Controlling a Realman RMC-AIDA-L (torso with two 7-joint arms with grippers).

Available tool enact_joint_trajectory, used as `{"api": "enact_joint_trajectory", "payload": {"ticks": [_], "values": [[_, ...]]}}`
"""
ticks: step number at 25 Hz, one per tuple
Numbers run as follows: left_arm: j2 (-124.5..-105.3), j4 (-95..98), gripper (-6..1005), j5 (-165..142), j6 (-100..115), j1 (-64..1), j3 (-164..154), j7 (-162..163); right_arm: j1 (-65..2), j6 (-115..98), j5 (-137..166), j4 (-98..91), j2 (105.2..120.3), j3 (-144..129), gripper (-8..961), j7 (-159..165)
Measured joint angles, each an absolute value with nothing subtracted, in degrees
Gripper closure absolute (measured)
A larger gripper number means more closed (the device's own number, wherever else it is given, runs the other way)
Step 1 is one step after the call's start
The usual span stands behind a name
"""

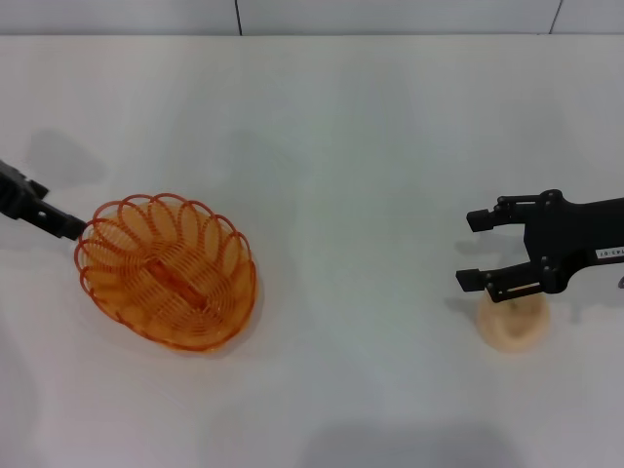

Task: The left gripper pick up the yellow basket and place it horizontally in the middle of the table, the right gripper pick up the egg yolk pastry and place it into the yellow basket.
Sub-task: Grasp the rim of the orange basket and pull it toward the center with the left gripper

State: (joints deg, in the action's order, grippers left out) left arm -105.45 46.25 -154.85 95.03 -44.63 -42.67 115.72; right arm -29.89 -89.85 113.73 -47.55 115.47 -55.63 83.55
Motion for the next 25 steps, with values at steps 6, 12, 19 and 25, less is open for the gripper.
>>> {"api": "enact_joint_trajectory", "payload": {"ticks": [6,12,19,25], "values": [[-106.59,42.8,118,-155.0,91.7,-45.9,-42.8,114.6,-30.0,-89.7,113.7,-47.5,115.49,-55.6,118,83.6],[-107.46,41.2,118,-155.0,89.4,-46.6,-42.9,113.9,-30.0,-89.7,113.7,-47.4,115.49,-55.6,118,83.6],[-108.58,39.9,119,-155.0,88.1,-46.7,-43.4,113.4,-30.2,-89.7,113.7,-47.4,115.49,-55.6,119,83.6],[-109.0,39.5,124,-155.0,87.7,-46.2,-43.4,113.2,-30.2,-89.7,113.7,-47.4,115.49,-55.6,119,83.6]]}}
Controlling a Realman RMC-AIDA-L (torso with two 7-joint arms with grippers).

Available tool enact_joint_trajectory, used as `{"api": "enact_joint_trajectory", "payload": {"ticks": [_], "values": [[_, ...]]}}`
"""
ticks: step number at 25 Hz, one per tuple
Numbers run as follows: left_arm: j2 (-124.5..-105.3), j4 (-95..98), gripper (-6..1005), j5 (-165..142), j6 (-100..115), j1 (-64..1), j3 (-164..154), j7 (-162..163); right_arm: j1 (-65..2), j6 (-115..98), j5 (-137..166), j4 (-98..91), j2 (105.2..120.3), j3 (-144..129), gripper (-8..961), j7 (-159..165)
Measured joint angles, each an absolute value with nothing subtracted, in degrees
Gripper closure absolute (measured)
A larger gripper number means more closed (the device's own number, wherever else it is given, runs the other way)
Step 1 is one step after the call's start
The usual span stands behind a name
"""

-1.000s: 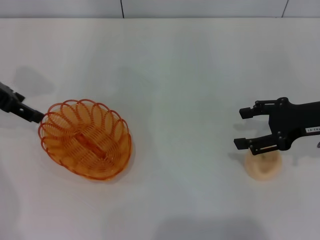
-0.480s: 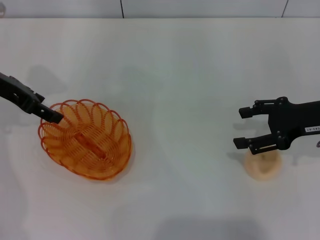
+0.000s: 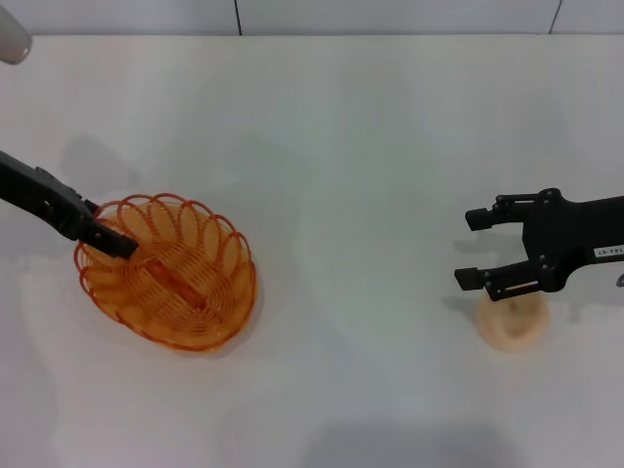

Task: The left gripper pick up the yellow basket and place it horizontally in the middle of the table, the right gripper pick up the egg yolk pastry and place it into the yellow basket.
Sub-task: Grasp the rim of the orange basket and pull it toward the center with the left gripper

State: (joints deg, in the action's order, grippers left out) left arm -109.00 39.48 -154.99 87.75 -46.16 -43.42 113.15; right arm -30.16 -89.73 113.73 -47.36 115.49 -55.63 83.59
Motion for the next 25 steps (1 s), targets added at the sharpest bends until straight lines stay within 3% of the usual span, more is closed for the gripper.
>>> {"api": "enact_joint_trajectory", "payload": {"ticks": [16,18,23,25], "values": [[-109.16,37.9,136,-155.3,85.3,-46.0,-43.6,113.1,-30.0,-89.8,113.7,-47.4,115.75,-55.7,120,83.6],[-109.19,37.8,310,-155.6,84.9,-46.0,-43.6,113.2,-30.0,-89.8,113.7,-47.4,115.75,-55.7,120,83.6],[-109.82,38.1,497,-155.9,83.5,-46.0,-43.6,113.3,-30.0,-89.8,113.7,-47.4,115.75,-55.7,120,83.6],[-109.91,38.2,507,-155.9,83.1,-46.1,-43.6,113.4,-30.0,-89.8,113.7,-47.4,115.76,-55.7,120,83.6]]}}
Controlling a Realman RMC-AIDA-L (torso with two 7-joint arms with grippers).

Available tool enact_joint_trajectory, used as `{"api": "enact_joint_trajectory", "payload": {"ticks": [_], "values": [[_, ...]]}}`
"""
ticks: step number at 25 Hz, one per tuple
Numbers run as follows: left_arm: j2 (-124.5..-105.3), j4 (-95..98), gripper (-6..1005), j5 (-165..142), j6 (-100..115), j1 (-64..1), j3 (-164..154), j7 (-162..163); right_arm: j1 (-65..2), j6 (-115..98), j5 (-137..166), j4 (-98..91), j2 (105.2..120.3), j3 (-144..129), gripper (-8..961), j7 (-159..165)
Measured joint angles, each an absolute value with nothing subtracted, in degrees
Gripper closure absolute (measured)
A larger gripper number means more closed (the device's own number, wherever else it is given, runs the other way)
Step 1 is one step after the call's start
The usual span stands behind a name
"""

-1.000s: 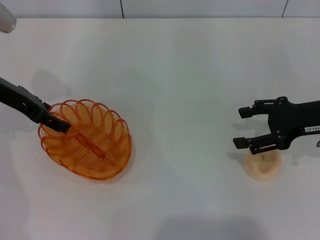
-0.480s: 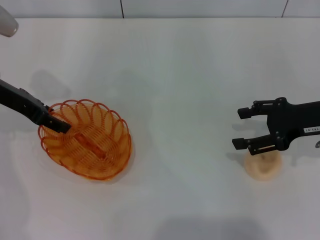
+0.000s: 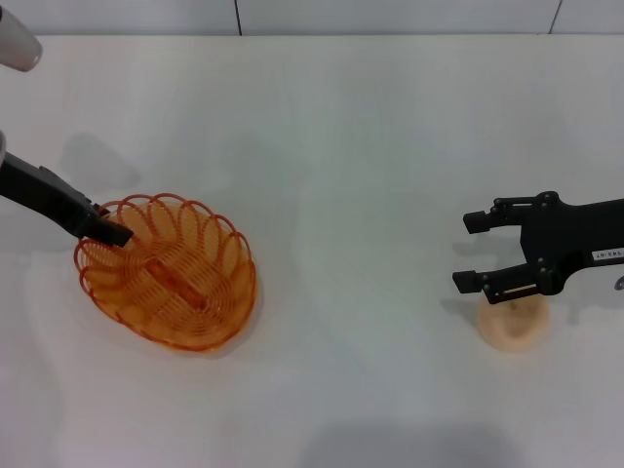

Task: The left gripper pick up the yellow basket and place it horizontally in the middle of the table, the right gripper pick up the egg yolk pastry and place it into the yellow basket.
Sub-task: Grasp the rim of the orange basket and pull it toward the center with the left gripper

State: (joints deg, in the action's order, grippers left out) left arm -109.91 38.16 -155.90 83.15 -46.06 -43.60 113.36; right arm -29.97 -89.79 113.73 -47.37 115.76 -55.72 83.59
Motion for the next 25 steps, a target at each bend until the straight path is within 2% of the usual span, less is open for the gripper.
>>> {"api": "enact_joint_trajectory", "payload": {"ticks": [9,25], "values": [[-109.95,38.2,552,-156.3,82.8,-46.3,-43.6,113.5,-30.0,-89.8,113.7,-47.4,115.75,-55.7,121,83.6],[-110.43,38.2,721,-156.4,82.3,-46.5,-43.6,113.2,-29.9,-89.8,112.9,-47.4,115.57,-55.7,121,83.5]]}}
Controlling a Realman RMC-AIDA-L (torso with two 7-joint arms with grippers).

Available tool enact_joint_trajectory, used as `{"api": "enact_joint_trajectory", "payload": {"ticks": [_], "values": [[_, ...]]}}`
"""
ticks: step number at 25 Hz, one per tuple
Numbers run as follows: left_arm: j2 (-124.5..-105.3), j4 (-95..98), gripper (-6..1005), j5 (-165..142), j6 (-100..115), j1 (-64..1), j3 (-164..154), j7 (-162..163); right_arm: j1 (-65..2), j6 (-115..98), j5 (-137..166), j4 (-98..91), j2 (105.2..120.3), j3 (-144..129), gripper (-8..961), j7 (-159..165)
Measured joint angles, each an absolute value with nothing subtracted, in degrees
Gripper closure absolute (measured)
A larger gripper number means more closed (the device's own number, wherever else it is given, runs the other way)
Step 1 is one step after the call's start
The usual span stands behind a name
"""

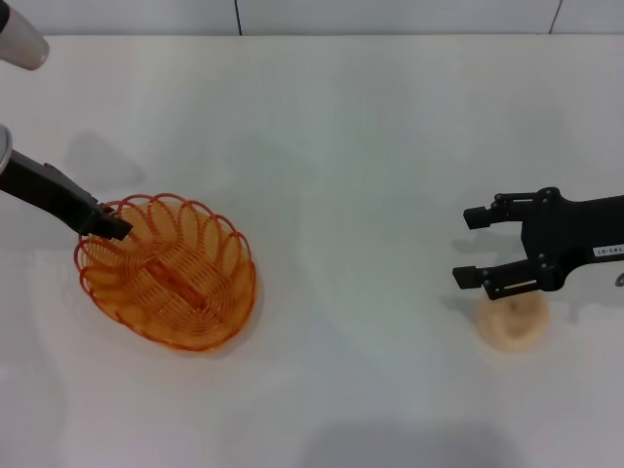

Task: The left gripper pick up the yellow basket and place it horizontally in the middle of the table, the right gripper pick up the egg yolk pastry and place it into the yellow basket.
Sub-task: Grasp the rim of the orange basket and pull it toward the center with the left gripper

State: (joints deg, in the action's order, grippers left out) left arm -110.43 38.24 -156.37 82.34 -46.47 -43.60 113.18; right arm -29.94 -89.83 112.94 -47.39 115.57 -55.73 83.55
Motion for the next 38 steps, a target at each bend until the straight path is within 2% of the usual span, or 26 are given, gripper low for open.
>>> {"api": "enact_joint_trajectory", "payload": {"ticks": [14,20,38], "values": [[-110.93,39.4,790,-156.3,82.2,-46.3,-45.2,113.2,-30.0,-89.7,112.9,-47.4,115.57,-55.7,122,83.4],[-111.37,40.0,873,-156.0,82.7,-46.4,-45.9,112.5,-30.0,-89.7,112.9,-47.4,115.58,-55.7,122,83.3],[-113.21,40.8,903,-147.7,82.9,-45.8,-45.5,113.6,-29.6,-89.7,112.3,-47.4,115.44,-55.6,123,83.2]]}}
